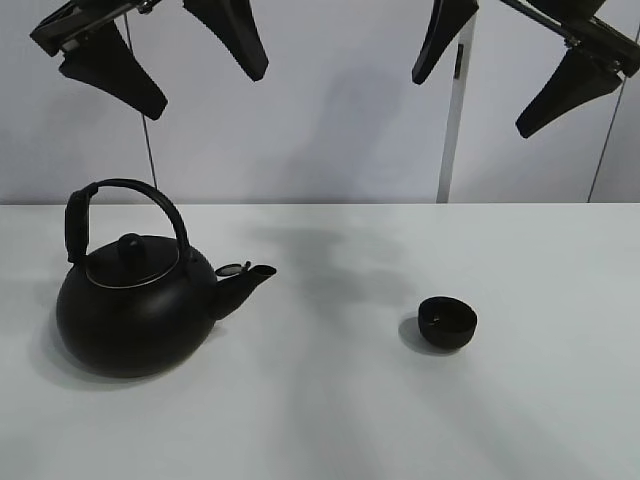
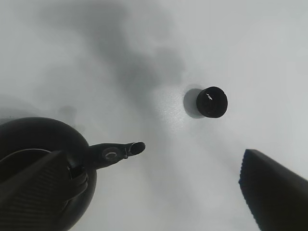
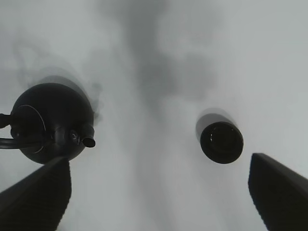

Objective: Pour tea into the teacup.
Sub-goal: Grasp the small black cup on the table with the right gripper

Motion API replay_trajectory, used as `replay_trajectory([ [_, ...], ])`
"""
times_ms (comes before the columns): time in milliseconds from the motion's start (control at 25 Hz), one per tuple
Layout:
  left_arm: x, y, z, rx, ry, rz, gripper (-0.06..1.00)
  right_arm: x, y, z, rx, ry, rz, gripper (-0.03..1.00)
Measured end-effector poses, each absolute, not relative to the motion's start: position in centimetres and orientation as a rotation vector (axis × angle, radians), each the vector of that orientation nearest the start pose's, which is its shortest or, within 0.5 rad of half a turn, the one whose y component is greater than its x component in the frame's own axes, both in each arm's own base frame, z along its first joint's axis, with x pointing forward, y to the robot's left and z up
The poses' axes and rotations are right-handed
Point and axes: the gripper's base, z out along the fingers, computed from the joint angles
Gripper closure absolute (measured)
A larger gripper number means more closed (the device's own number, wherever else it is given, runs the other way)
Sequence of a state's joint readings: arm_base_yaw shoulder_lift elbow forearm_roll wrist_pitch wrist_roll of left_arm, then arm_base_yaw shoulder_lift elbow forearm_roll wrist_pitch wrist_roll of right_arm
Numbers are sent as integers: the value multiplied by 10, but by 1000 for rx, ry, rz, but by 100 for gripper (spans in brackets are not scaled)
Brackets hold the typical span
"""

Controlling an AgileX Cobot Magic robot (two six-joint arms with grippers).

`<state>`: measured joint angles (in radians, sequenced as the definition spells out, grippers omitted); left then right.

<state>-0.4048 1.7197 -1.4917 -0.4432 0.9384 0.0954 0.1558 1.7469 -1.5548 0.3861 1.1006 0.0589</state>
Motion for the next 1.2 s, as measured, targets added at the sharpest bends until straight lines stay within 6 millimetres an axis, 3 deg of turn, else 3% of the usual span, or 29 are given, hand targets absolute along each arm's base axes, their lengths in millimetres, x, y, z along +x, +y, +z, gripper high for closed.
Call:
replay_trajectory([
  [360, 333, -177, 310, 430, 2616, -663, 25, 361, 89, 310, 29, 2789, 592, 27],
  [560, 333, -177, 310, 430, 2616, -663, 25, 359, 92, 308, -143, 2792, 491, 27],
  [800, 333, -177, 310, 430, 2616, -663, 25, 352, 116, 301, -359, 2803, 280, 27],
  [1200, 333, -177, 310, 424, 2606, -663, 25, 371, 129, 250, -397, 2908, 165, 27],
])
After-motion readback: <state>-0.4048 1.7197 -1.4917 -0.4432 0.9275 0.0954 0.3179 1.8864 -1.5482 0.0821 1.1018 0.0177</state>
